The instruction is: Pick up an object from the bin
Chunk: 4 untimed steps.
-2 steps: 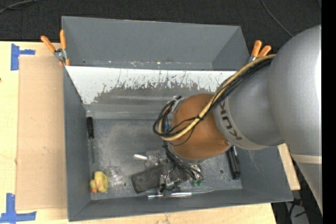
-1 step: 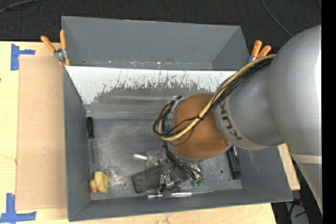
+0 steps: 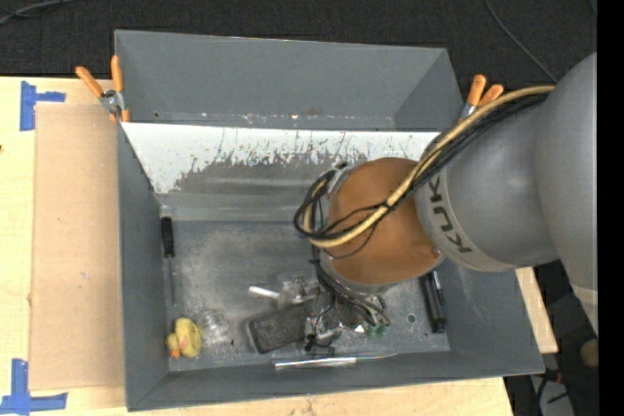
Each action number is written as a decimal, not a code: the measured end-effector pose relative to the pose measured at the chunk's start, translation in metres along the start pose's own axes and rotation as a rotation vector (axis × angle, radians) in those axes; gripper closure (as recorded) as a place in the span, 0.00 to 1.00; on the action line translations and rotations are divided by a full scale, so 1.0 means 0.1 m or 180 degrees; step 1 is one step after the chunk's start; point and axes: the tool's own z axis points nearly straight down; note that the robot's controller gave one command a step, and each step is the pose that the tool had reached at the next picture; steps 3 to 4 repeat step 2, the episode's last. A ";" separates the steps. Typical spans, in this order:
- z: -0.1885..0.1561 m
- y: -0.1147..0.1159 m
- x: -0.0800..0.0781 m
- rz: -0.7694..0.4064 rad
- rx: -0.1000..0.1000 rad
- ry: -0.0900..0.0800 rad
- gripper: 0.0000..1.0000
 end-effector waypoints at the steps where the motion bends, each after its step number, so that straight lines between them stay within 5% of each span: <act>1: -0.25 0.00 0.00 0.0002 0.0000 0.0003 1.00; 4: -0.40 0.01 0.00 0.0002 0.0000 -0.0003 1.00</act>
Offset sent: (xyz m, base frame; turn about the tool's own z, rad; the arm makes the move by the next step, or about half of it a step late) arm 0.0013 0.0006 0.0290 0.0003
